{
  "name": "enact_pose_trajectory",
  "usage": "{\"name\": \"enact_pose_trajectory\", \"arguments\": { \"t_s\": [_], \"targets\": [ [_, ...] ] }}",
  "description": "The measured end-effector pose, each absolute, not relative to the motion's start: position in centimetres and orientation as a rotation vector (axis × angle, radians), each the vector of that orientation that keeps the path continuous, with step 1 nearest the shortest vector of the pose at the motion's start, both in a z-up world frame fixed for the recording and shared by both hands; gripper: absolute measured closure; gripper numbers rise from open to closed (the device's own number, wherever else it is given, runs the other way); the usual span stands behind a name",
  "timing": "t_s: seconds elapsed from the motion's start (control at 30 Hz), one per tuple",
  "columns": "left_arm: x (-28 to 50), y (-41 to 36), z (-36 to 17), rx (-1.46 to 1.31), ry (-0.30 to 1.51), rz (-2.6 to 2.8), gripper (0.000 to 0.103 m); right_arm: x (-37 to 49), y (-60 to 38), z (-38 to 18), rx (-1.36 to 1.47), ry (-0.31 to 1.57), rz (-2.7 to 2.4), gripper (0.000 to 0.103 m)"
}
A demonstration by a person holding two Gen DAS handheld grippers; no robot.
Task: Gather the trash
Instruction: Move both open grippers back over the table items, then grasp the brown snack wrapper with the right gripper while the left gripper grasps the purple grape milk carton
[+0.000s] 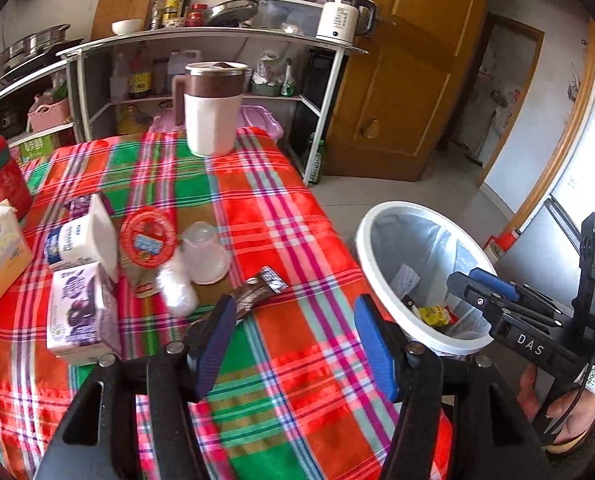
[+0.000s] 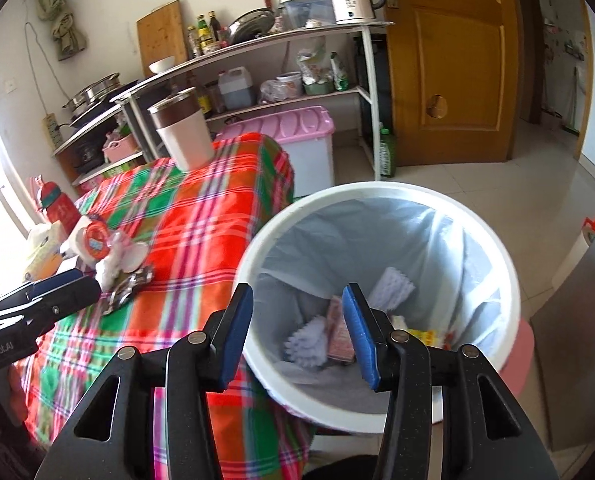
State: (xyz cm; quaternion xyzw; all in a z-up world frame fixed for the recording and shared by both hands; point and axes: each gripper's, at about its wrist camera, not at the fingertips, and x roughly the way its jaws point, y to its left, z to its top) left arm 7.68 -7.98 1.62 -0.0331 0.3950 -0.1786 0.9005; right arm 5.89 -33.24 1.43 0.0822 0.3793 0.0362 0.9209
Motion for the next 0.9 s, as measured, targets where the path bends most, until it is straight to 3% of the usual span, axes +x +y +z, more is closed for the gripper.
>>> {"name": "enact_pose_trajectory", "arguments": {
  "t_s": [0.43, 0.9],
  "targets": [
    [7.3, 2.1, 0.1, -0.134, 0.823, -0.163, 0.036, 8.2, -25.5, 0.0, 0.128, 0.82, 0.217, 0.051],
    [9.0, 5.3, -2.7, -0.199, 0.885, -0.165, 0.035, 12.0, -19.3, -2.9, 0.151, 0.932, 0.305, 0.051]
  ]
}}
